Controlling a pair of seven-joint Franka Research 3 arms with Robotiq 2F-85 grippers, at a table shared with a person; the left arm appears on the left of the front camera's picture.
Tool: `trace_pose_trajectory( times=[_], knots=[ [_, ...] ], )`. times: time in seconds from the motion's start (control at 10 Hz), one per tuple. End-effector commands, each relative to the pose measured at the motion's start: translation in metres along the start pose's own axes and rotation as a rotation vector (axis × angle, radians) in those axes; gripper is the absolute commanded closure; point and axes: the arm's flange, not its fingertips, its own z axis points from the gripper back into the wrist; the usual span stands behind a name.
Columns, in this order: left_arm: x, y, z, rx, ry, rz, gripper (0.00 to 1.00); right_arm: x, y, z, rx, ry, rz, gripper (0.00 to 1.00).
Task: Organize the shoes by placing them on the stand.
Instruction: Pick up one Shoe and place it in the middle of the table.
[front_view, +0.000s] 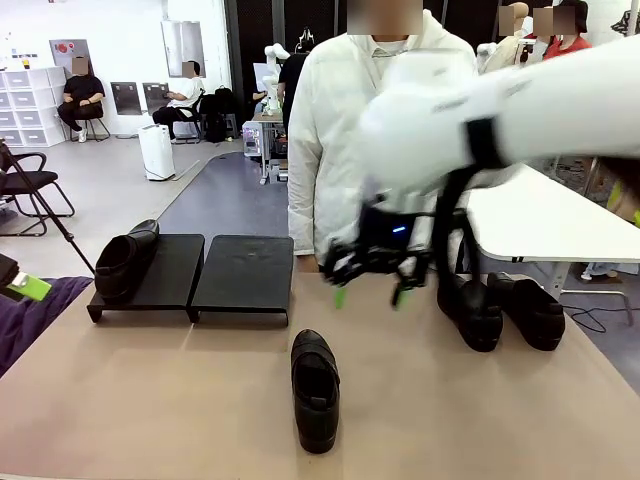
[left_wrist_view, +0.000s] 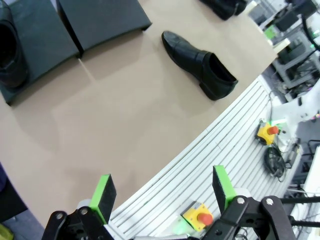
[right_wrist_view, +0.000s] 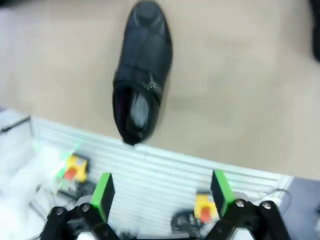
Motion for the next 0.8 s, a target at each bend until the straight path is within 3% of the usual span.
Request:
trace_pose_trajectory(
  times=[0.0, 0.1, 0.3, 0.4, 0.6, 0.7],
  knots=[
    [0.000, 0.001, 0.002, -0.001, 0.008, 0.003, 0.00, -0.022, -0.102, 0.025, 0.266, 0.078, 0.070, 0.00],
    [0.000, 0.001, 0.002, -0.001, 0.008, 0.003, 0.00, -0.036, -0.150, 0.037, 0.348, -0.011, -0.024, 0.00],
    [0.000, 0.001, 0.002, -0.001, 0.008, 0.003, 0.00, -0.066, -0.225, 0.039, 0.396, -0.166, -0.201, 0.00],
    [0.000, 0.001, 0.002, -0.001, 0.008, 0.003, 0.00, -0.082, -0.255, 0.032, 0.468, -0.236, -0.216, 0.00],
    [0.000, 0.001, 0.002, -0.001, 0.008, 0.003, 0.00, -0.105, -0.297, 0.012, 0.643, -0.352, -0.244, 0.00],
    [0.000, 0.001, 0.002, -0.001, 0.008, 0.003, 0.00, -0.101, -0.295, 0.002, 0.600, -0.390, -0.328, 0.00]
  ],
)
